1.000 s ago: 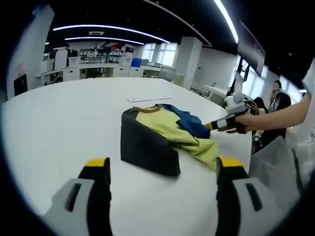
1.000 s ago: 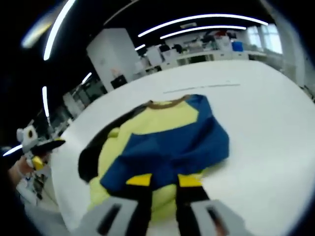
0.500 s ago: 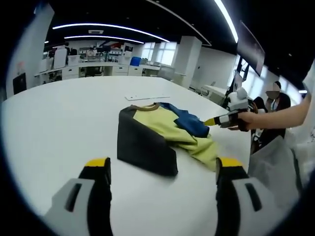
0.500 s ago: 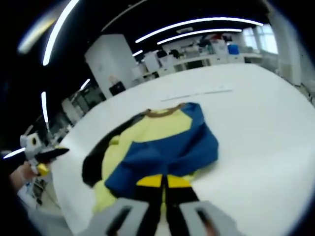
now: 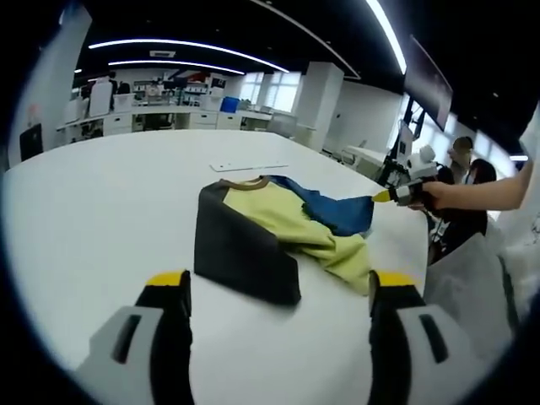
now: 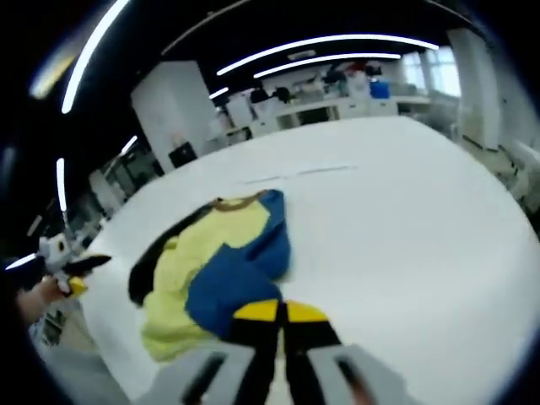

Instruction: Fold the garment on the visible template until the final outline fits inside the template.

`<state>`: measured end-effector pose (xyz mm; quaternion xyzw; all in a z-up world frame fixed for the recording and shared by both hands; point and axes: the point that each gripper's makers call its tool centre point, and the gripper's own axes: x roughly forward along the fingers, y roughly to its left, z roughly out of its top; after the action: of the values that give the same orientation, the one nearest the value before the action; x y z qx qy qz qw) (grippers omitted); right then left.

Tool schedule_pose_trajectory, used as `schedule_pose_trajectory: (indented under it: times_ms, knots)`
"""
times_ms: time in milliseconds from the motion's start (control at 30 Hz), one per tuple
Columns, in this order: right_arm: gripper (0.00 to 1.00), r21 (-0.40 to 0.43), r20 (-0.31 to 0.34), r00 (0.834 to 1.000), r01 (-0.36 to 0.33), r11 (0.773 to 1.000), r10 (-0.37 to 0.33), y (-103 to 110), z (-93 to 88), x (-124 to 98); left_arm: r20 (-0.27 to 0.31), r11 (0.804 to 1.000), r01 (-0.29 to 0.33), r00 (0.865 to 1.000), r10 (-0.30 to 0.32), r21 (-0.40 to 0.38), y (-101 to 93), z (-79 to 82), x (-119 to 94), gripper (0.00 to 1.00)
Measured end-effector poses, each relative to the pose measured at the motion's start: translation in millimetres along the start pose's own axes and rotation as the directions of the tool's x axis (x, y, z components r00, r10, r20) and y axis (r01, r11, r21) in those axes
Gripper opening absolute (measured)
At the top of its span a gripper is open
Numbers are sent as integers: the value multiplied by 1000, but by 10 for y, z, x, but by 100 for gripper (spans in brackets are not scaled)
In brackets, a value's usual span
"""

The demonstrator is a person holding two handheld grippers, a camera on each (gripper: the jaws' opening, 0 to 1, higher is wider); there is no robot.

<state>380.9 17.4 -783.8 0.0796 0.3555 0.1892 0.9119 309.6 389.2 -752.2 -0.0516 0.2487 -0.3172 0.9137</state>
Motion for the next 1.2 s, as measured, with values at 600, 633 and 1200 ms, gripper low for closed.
schedule_pose_trajectory:
  times_ms: [600,633,1200]
  knots:
    - [0,79,-34,963,268,960,-266,-1441,71,-512,-23,1000,-6,1000,6,-18,30,-83,89,83]
    - [0,80,-33,962,272,959,-270,-1483,93,-514,-24,1000,-9,1000,9,-29,21,-91,102,83]
    - [0,80,-71,904,427,901,-422,-2331,377,-456,-72,998,-45,997,41,-54,115,-223,162,83]
